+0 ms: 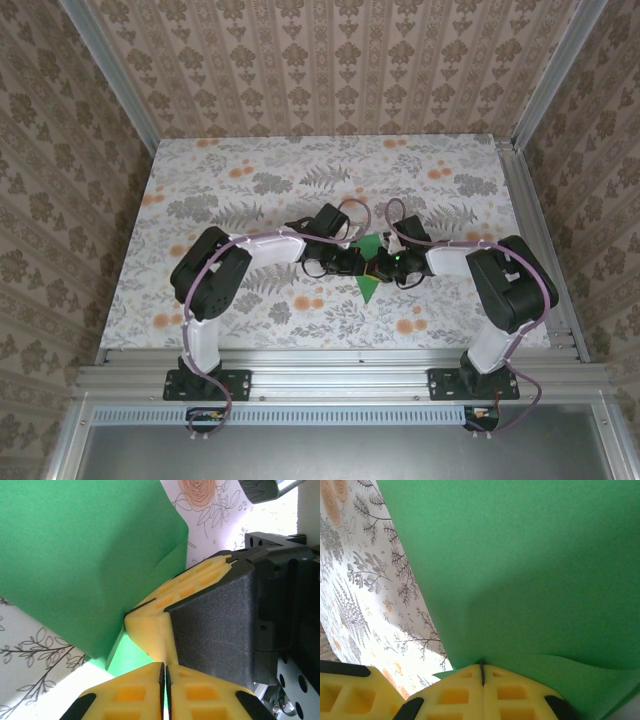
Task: Fold a paper plane with a square sheet of paper (pick it up from the middle)
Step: Third fold the triangle at the center of the table.
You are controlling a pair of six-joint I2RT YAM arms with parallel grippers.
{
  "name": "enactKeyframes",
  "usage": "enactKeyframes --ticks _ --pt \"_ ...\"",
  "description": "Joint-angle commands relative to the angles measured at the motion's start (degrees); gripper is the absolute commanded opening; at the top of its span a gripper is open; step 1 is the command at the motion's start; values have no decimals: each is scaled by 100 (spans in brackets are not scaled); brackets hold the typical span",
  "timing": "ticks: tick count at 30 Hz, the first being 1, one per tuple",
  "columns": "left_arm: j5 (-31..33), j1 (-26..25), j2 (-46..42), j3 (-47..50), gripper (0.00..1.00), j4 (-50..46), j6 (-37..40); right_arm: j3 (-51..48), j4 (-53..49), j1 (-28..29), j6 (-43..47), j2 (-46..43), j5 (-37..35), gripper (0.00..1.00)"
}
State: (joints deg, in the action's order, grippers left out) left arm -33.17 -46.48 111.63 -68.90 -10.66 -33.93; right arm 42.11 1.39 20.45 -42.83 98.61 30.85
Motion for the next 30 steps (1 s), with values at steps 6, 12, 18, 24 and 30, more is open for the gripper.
enactKeyframes --ticks 6,12,18,24,30 --pt "153 78 27 549 10 799 -430 -274 -374 -13 -83 107 -171 0" --pt "82 165 -47 698 10 1096 -601 -282 -387 -22 -70 89 -173 0" --pt "23 122 130 461 10 1008 -543 -271 -428 -19 -72 49 -171 0" --pt "78 124 313 325 10 877 -461 -264 -446 -20 -74 23 -150 0" --pt "358 113 494 223 10 394 -154 -283 -443 -16 -85 -50 -133 0"
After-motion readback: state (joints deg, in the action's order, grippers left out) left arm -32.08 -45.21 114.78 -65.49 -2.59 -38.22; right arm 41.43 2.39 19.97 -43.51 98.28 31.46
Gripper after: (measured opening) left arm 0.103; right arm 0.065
